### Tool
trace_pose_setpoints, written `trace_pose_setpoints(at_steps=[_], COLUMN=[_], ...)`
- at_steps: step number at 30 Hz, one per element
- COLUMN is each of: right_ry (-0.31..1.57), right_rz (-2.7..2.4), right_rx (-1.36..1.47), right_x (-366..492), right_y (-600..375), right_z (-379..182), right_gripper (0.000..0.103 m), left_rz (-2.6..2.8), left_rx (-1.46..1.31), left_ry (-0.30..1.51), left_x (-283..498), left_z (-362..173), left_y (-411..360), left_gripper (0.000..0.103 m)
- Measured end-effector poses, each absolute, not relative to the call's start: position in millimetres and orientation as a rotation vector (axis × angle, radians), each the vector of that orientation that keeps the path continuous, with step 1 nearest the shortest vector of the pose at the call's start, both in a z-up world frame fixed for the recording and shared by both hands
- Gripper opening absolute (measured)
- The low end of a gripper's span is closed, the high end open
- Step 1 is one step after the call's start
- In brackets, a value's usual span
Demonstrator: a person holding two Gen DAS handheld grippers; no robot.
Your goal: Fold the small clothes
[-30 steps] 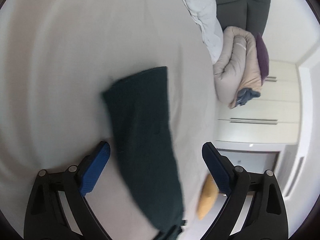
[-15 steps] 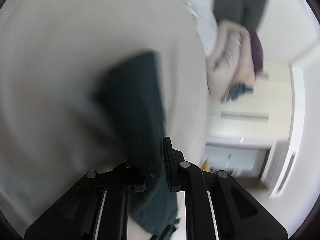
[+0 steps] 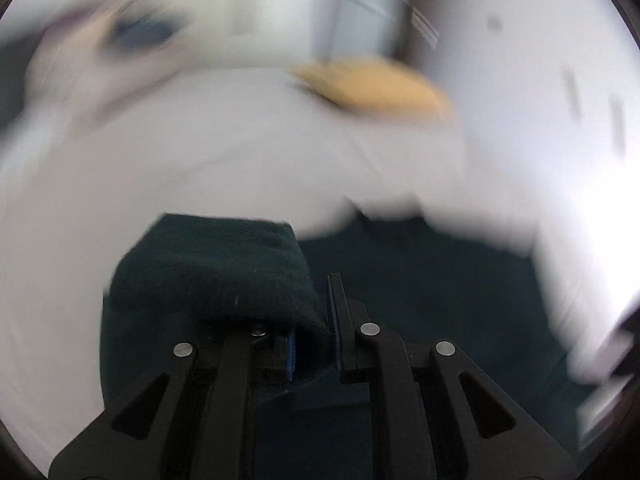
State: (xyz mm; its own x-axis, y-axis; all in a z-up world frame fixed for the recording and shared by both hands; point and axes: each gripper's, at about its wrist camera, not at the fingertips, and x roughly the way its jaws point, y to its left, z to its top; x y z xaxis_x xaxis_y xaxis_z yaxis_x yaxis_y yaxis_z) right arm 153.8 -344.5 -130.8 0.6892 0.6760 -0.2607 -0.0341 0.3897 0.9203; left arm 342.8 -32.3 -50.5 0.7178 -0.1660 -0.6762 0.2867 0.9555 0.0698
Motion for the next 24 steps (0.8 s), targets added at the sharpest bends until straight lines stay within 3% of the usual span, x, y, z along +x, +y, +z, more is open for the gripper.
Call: trace_pose_setpoints(at_steps=[3, 9, 21, 24], right_ry=[0.717, 0.809, 1.004, 1.09], right_rz=[0.498, 0.514, 0.512, 0.476], right_rx=[1.063, 1.014, 1.004, 0.944], right_x=[174, 217, 308, 326], right_y=[-348, -335, -278, -258], right_z=[-127, -129, -138, -149], right_gripper=[0.079, 0.079, 0.079, 0.073], left_rz=[-0.245, -0.234, -0.283, -0.299], left_rx=[0.48, 0.605, 0.468, 0.412], left_ry=[0.73, 0.667, 0.681, 0.682], left_x=[326, 303, 272, 273], left_z=[-104, -136, -131, -130], left_y=[-102, -120, -100, -90], left_gripper=[0.012, 0.012, 0.013, 0.013])
